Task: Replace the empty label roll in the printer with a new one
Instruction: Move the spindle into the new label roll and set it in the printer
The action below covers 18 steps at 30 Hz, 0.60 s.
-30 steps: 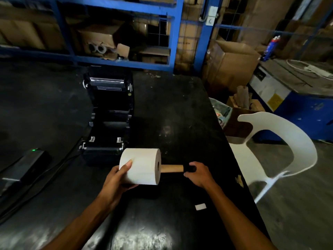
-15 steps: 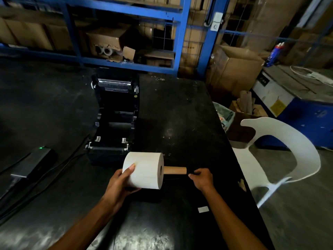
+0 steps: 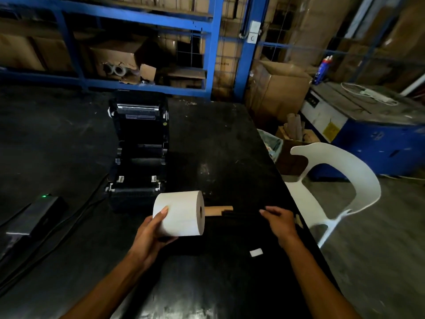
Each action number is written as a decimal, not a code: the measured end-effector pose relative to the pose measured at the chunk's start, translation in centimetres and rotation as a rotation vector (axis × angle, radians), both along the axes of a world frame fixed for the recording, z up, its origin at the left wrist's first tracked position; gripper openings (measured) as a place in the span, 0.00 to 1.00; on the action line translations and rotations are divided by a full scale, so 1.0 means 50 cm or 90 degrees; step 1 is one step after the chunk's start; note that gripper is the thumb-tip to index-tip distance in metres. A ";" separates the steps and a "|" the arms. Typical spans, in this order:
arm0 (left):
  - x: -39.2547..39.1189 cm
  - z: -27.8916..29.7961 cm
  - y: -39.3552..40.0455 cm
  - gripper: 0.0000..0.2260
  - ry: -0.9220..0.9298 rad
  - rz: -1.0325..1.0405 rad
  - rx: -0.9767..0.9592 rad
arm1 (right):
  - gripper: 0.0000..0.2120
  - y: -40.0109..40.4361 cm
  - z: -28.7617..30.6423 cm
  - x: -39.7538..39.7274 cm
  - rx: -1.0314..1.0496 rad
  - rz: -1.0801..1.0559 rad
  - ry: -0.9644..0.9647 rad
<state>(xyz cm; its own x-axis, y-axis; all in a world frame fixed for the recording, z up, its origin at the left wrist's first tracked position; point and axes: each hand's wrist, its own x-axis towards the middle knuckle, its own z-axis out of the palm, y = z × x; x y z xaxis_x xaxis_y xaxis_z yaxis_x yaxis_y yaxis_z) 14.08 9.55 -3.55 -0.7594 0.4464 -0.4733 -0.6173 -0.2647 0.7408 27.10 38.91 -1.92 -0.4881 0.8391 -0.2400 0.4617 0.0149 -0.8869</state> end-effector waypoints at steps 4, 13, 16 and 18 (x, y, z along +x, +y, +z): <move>0.014 0.011 0.010 0.22 0.003 -0.020 0.009 | 0.14 -0.032 0.036 0.016 -0.056 -0.004 0.076; 0.050 0.029 0.018 0.29 0.014 -0.070 0.020 | 0.12 -0.110 0.071 0.030 0.044 -0.005 0.125; 0.047 0.039 0.019 0.27 0.039 -0.080 0.018 | 0.11 -0.122 0.085 0.026 0.166 -0.013 0.143; 0.045 0.049 0.022 0.27 0.045 -0.086 0.017 | 0.10 -0.133 0.093 0.023 0.254 -0.012 0.159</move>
<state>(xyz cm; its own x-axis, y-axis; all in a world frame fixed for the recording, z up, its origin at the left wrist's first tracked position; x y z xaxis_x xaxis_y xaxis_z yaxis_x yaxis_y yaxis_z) 16.32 10.63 -1.08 -0.7223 0.5587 -0.4077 -0.5955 -0.2026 0.7774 28.28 32.27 2.74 -0.4734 0.8512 0.2268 0.2378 0.3714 -0.8975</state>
